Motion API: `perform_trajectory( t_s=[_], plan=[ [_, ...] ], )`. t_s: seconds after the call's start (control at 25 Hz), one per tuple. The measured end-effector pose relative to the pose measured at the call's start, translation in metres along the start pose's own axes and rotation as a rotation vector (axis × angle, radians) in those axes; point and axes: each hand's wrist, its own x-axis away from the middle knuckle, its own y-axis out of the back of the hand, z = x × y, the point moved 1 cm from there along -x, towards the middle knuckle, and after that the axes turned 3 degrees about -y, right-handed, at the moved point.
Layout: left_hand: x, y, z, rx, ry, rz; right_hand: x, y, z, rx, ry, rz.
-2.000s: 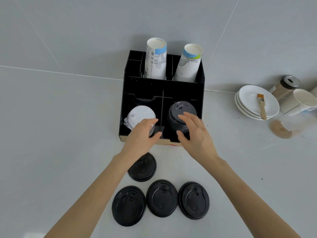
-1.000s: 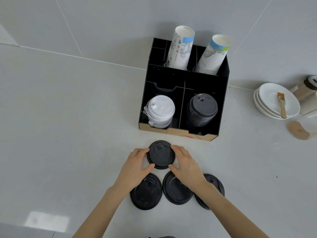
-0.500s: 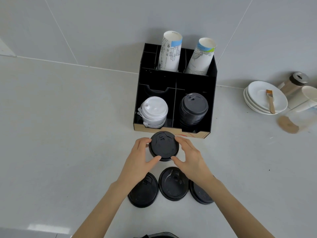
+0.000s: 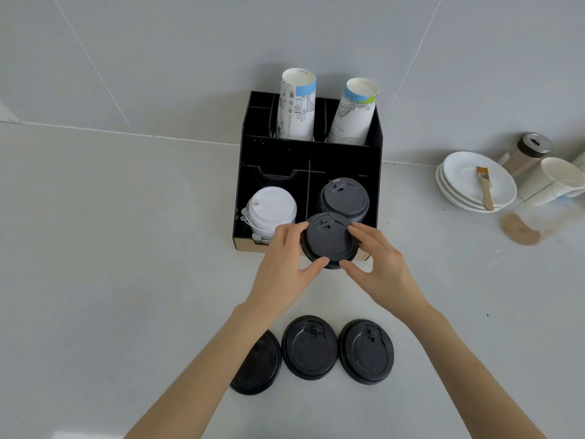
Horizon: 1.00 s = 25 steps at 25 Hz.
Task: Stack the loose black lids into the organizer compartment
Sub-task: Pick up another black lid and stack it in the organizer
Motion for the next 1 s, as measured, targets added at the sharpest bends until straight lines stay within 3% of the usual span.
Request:
perform_trajectory(
  t_s=[0.52,1.0],
  plan=[
    [-0.071,-0.022,-0.017,-0.106,0.039,-0.069,-0.072,0.042,-0.020,0.125,0.047,0.026],
    [-0.093,-0.040,0.002,-0.084,0.084,0.005,-0.100,0.033,-0.034,0.265,0.030,0.162]
  ],
)
